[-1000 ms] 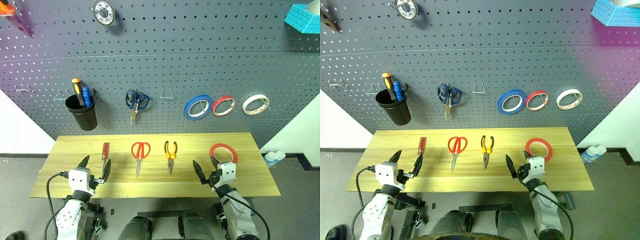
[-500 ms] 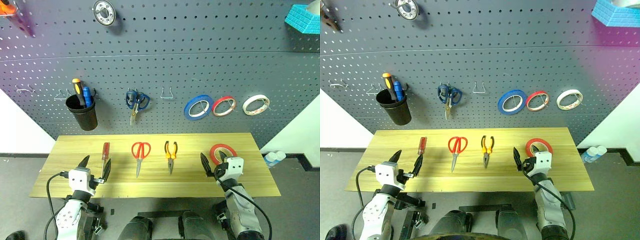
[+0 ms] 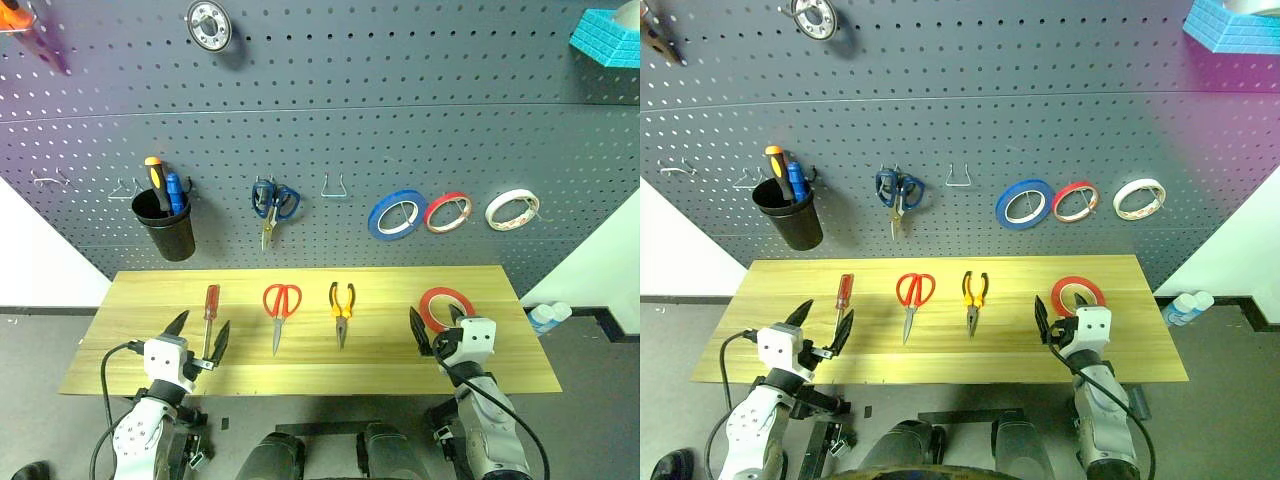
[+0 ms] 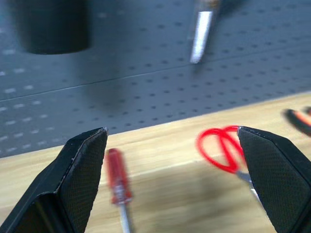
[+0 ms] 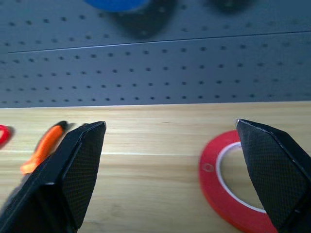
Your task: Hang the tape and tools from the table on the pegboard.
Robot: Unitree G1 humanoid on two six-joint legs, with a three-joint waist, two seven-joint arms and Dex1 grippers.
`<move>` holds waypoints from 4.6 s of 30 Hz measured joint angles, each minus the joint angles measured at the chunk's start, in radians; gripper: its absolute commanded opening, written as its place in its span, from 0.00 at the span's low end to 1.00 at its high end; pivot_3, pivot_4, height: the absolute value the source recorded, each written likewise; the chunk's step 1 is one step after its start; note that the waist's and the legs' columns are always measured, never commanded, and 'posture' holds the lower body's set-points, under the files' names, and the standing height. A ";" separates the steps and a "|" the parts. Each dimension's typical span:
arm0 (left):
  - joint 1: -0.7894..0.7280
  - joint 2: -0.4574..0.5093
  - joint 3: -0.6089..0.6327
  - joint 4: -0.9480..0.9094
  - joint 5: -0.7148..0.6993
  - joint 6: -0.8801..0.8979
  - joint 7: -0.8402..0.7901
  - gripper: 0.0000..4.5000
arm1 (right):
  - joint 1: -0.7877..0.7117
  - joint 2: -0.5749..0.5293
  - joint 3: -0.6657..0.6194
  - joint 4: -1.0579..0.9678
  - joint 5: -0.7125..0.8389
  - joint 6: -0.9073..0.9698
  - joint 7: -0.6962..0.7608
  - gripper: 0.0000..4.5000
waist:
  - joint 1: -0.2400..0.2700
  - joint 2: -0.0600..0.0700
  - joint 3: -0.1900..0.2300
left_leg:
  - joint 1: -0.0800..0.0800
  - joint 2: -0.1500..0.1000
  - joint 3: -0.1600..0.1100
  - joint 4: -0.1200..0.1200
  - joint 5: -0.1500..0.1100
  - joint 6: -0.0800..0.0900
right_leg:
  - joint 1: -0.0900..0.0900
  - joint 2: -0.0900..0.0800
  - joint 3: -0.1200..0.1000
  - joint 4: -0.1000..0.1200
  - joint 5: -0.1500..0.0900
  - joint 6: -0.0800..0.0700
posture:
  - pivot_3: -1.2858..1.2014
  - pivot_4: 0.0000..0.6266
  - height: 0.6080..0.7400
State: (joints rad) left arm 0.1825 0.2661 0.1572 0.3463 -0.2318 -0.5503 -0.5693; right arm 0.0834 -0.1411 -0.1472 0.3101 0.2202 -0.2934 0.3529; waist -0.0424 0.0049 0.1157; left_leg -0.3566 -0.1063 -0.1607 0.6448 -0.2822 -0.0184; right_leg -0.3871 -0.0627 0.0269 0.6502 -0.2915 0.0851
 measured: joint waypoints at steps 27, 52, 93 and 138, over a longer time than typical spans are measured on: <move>-0.078 0.318 -0.092 -0.213 -0.282 0.550 -0.618 0.99 | -0.070 -0.031 -0.023 0.045 0.020 0.022 0.046 1.00 | -0.024 0.009 -0.011 | 0.002 0.006 0.016 -0.007 0.001 -0.001 | -0.005 0.006 0.015 0.003 0.001 -0.002 | 0.47 0.11 1.00; -0.102 0.312 -0.066 -0.487 -0.317 0.762 -0.437 0.99 | -0.075 -0.031 -0.021 0.048 0.021 0.026 0.058 1.00 | -0.026 0.008 -0.011 | 0.003 0.008 0.019 -0.008 0.001 -0.001 | -0.006 0.007 0.018 0.003 0.002 -0.002 | 0.48 0.13 1.00; -0.077 0.294 -0.056 -0.586 -0.332 0.822 -0.360 0.99 | -0.412 -0.286 0.162 0.288 -0.228 0.586 0.131 1.00 | -0.023 -0.003 0.007 | 0.002 0.009 0.021 -0.009 0.001 -0.001 | -0.007 0.007 0.019 0.001 0.003 -0.003 | 0.49 0.20 1.00; -0.047 0.270 -0.044 -0.377 -0.302 0.612 -0.506 1.00 | -0.408 -0.262 0.034 0.481 -0.113 0.407 0.213 0.15 | -0.002 -0.004 0.010 | 0.001 0.010 0.022 -0.013 0.001 -0.001 | -0.008 0.007 0.019 -0.002 0.003 -0.003 | 0.48 0.19 1.00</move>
State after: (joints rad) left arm 0.1356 0.5365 0.1134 -0.0308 -0.5333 0.0616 -1.0755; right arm -0.3245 -0.4031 -0.1132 0.7915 0.1071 0.1133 0.5659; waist -0.0442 0.0013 0.1262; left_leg -0.3557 -0.0966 -0.1392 0.6319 -0.2813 -0.0192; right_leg -0.3955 -0.0555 0.0457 0.6484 -0.2886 0.0818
